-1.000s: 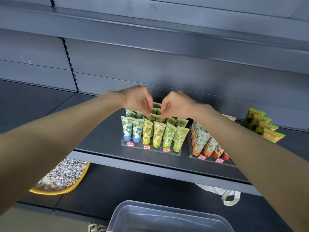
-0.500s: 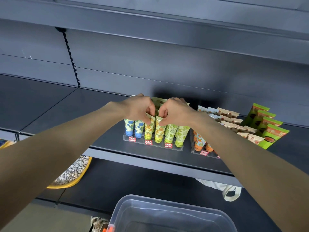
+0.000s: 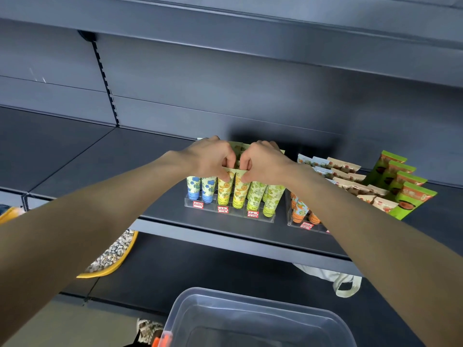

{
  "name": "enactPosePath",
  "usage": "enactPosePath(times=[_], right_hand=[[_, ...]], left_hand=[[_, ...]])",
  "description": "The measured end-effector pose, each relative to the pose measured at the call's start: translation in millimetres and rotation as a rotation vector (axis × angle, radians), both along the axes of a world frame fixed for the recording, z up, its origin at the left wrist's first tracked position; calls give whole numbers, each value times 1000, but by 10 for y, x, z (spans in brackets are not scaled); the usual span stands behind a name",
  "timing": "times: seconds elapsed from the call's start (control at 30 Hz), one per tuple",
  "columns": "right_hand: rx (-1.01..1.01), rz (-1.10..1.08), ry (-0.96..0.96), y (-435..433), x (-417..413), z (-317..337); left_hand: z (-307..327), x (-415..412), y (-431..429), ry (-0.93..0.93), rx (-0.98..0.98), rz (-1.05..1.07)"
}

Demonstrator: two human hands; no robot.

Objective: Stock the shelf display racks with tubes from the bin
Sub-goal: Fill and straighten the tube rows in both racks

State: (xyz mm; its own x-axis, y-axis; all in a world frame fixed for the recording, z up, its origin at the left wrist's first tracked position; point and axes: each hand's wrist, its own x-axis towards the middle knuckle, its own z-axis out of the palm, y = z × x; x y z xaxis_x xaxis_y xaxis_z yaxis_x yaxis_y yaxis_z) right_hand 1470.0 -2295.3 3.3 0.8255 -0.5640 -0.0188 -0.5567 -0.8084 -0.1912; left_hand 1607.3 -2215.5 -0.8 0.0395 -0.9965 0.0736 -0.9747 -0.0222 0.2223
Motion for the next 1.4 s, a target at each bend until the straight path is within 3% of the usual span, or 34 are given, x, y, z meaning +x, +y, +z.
enactPosePath(times=[0.9,1.4], right_hand=[[24,55,-29,29,-68,105],[16,-18,-122,-242,-454,615]], left_hand=[[31,20,21,85,72,-1],[589,-168,-92,94,-24,3]])
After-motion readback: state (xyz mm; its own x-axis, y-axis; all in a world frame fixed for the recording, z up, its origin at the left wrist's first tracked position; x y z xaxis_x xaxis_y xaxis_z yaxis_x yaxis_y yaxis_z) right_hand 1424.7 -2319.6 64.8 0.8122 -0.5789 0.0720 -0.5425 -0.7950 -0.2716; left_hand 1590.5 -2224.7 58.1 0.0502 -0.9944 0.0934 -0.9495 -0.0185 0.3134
